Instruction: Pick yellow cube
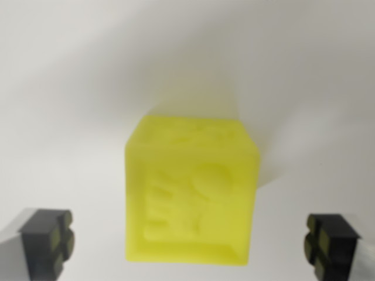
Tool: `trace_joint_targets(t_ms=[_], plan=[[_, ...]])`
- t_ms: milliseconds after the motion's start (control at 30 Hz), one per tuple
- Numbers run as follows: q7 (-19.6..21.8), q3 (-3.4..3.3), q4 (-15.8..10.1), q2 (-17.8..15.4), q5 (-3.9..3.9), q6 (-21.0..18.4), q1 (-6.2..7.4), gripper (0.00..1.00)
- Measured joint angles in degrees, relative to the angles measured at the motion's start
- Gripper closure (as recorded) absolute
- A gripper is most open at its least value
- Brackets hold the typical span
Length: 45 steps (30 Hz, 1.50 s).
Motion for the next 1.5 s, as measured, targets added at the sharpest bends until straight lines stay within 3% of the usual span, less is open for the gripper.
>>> trace_joint_targets(t_ms=[767,800,1000,1500], plan=[[-0.61,0.01,1.75,7.08,1.82,5.14,0.38,0.0],[-0.64,-0.01,1.76,7.09,1.88,5.14,0.41,1.0],[-0.58,-0.05,1.51,6.34,1.86,4.64,0.42,1.0],[0.24,-0.07,0.08,0.91,0.73,0.69,0.24,1.0]])
